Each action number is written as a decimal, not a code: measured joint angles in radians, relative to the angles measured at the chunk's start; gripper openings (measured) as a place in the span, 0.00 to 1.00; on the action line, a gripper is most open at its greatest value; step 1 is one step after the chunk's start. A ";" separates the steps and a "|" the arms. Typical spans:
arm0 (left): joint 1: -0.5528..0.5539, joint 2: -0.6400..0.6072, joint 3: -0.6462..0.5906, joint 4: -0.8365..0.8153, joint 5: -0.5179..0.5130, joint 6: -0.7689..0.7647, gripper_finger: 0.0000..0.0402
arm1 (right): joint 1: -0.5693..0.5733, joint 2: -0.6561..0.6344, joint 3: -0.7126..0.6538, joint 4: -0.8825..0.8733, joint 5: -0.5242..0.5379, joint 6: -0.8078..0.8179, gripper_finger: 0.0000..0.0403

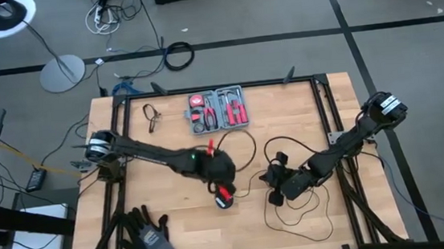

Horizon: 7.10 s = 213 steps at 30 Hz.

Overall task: Coil cords
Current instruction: Uncoil the black wire from the black spool

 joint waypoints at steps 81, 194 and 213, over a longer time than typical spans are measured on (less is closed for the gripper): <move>-0.167 -0.168 -0.563 0.403 -0.146 -0.215 0.56 | -0.216 0.415 0.291 0.349 -0.366 -0.446 0.16; -0.111 -0.174 -0.454 0.390 -0.099 -0.164 0.56 | -0.361 0.141 0.290 -0.390 -0.313 -0.632 0.00; -0.111 -0.174 -0.454 0.430 -0.115 -0.163 0.56 | -0.173 -0.210 0.312 -0.172 0.017 -0.718 0.00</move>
